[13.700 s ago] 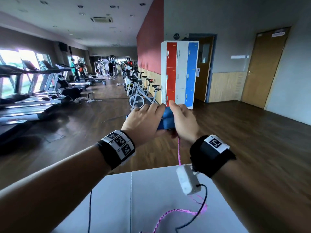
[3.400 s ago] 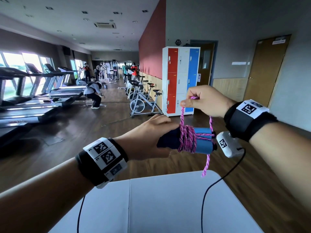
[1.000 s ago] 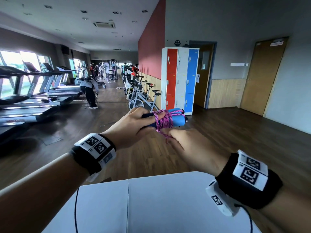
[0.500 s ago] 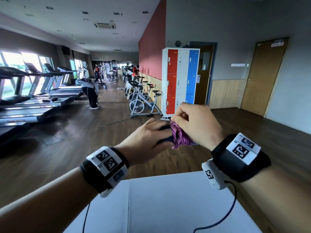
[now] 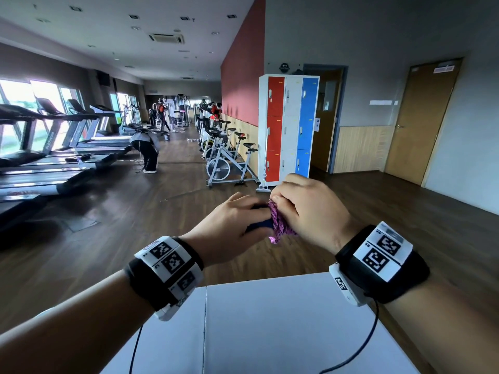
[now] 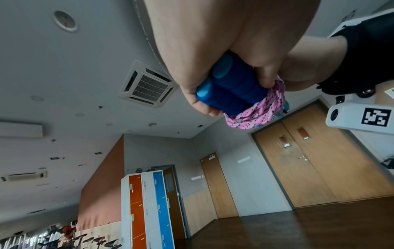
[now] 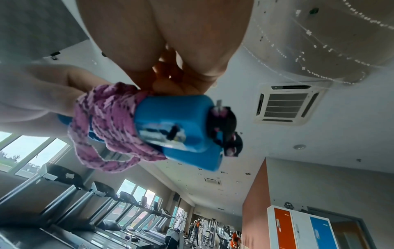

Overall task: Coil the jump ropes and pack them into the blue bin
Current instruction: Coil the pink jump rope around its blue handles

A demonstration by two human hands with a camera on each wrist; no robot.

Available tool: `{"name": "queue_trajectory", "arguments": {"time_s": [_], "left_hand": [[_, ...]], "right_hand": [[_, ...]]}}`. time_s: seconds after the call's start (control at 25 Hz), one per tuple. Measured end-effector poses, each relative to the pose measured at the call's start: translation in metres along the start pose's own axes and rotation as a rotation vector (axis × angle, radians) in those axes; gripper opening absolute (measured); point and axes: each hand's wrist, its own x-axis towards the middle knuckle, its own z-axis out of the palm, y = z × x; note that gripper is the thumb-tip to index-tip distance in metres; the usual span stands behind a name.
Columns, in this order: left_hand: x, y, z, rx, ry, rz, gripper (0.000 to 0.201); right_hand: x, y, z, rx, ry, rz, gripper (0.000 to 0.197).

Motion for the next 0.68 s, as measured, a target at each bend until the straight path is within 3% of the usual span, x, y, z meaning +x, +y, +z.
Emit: {"name": "queue_trajectory", "arguments": {"time_s": [0.12, 0.28, 0.36, 0.52, 0.68], "left_hand": [[-0.002, -0.003, 0.001, -0.021, -0.01, -0.039, 0.016], [-0.002, -0.01, 0.001, 0.02, -0.026, -0.086, 0.018], [-0.002, -0.01, 0.0, 0.039, -0.038, -0.084, 0.019], [-0.002, -0.01, -0.001, 0.059, -0.043, -0.158, 0.025], [0.0, -0.01, 0.002, 0.081, -0.023, -0.202, 0.023]], "right_hand": [[-0.001, -0.001, -0.008, 0.138, -0.051, 0.069, 0.032], [0.001, -0.005, -0.014, 0.148, -0.138, 0.16, 0.026], [0.0, -0.006, -0.011, 0.207, -0.086, 0.222, 0.026], [-0.007, -0.011, 0.004, 0.282, 0.12, 0.308, 0.002], [-0.013, -0.024, 0.025, 0.173, 0.124, 0.237, 0.019]]}}
